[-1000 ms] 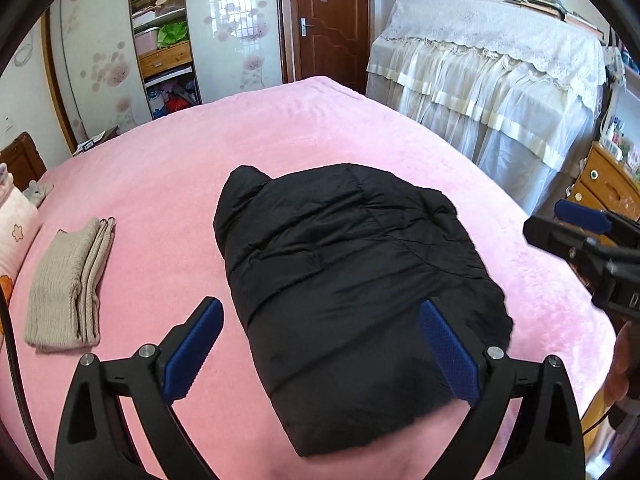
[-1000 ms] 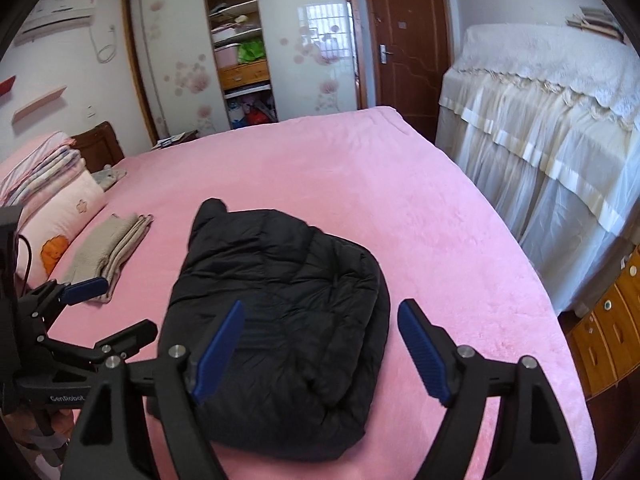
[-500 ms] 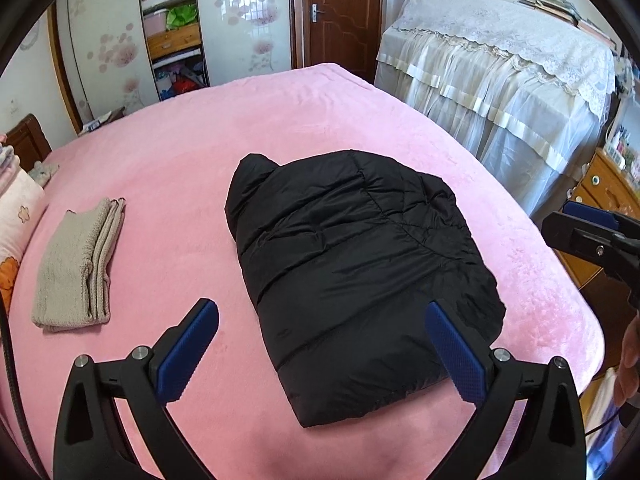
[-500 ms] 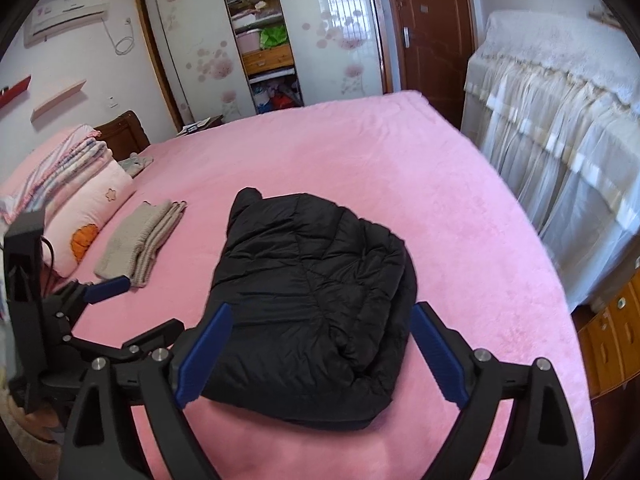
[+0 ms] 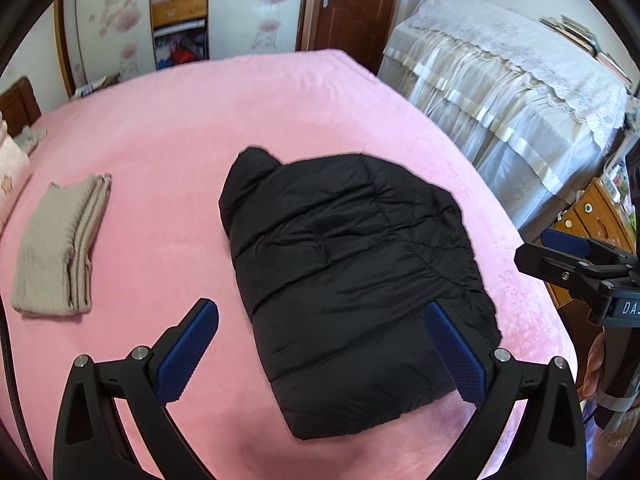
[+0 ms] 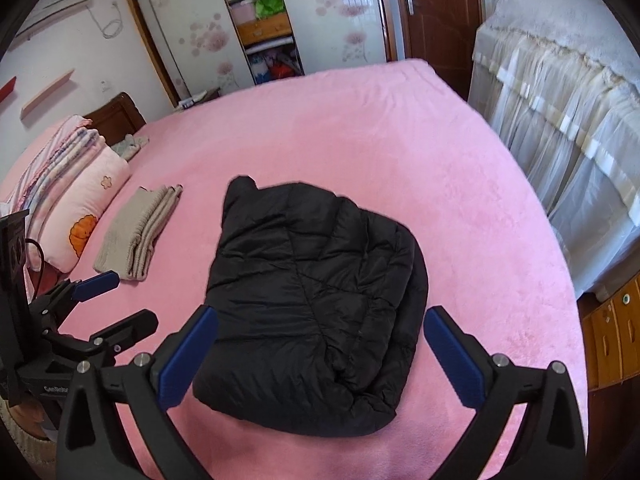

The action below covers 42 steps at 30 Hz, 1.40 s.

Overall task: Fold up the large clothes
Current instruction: 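Move both open grippers to the sides of the jacket bundle, then grasp the jacket bundle with both grippers and lift it up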

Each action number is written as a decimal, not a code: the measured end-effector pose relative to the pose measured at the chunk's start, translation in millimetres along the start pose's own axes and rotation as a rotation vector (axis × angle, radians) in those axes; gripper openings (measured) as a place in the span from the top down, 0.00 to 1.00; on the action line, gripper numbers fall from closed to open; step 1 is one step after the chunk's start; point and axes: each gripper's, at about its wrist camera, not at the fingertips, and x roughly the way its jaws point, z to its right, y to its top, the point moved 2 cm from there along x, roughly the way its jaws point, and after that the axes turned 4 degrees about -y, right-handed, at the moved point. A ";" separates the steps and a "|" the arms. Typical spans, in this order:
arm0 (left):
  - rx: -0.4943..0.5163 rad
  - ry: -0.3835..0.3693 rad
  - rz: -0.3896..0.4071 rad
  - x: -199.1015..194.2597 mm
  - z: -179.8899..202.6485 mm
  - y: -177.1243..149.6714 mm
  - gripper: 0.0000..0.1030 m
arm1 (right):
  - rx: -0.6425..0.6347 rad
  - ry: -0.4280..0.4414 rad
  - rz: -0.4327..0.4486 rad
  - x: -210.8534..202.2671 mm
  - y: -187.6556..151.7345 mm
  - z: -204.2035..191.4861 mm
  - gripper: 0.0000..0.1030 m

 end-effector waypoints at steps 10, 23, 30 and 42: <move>-0.109 -0.018 -0.083 58.9 -27.0 0.1 0.00 | 0.068 -0.024 -0.118 56.3 -5.5 34.7 0.00; -0.148 -0.029 -0.154 111.5 -38.3 -4.1 0.00 | 0.082 -0.030 -0.211 105.2 -17.1 52.4 0.00; -0.191 -0.089 -0.186 137.5 -43.3 -6.6 0.00 | 0.070 -0.028 -0.277 124.6 -24.2 64.2 0.00; -0.260 -0.194 -0.286 174.8 -58.8 -13.1 0.00 | 0.212 0.129 -0.380 164.1 -43.8 97.8 0.00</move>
